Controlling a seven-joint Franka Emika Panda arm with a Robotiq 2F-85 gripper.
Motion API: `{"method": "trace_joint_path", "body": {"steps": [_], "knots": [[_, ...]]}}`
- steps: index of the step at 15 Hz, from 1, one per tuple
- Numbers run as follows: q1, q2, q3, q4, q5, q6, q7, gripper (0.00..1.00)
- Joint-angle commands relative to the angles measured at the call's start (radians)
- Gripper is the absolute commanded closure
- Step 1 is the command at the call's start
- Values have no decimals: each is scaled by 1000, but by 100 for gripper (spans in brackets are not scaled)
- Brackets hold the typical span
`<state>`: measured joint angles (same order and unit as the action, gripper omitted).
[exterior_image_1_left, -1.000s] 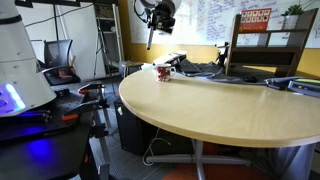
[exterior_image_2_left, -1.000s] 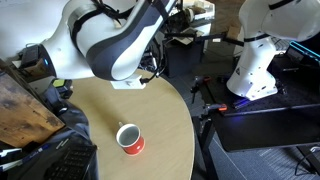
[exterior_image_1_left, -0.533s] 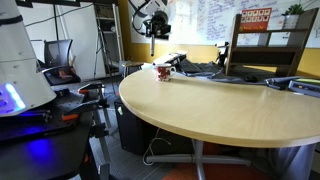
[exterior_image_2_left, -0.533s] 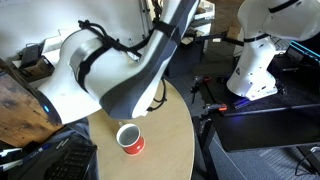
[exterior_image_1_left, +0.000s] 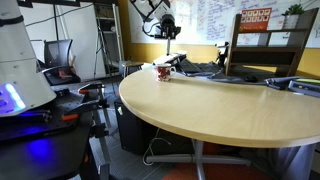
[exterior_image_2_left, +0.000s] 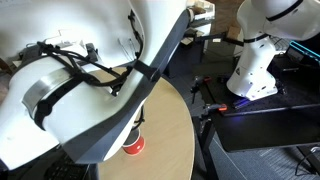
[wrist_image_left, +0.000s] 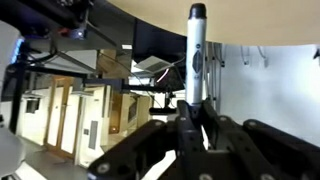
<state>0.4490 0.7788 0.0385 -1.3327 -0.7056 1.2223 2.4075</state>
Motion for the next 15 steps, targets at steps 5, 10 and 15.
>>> {"method": "trace_joint_path", "body": {"steps": [5, 10, 15], "knots": [[32, 181, -19, 296, 16, -26, -274, 95], [-16, 207, 23, 337, 92, 15, -320, 95], [-43, 216, 54, 317, 169, 86, -315, 95]]}}
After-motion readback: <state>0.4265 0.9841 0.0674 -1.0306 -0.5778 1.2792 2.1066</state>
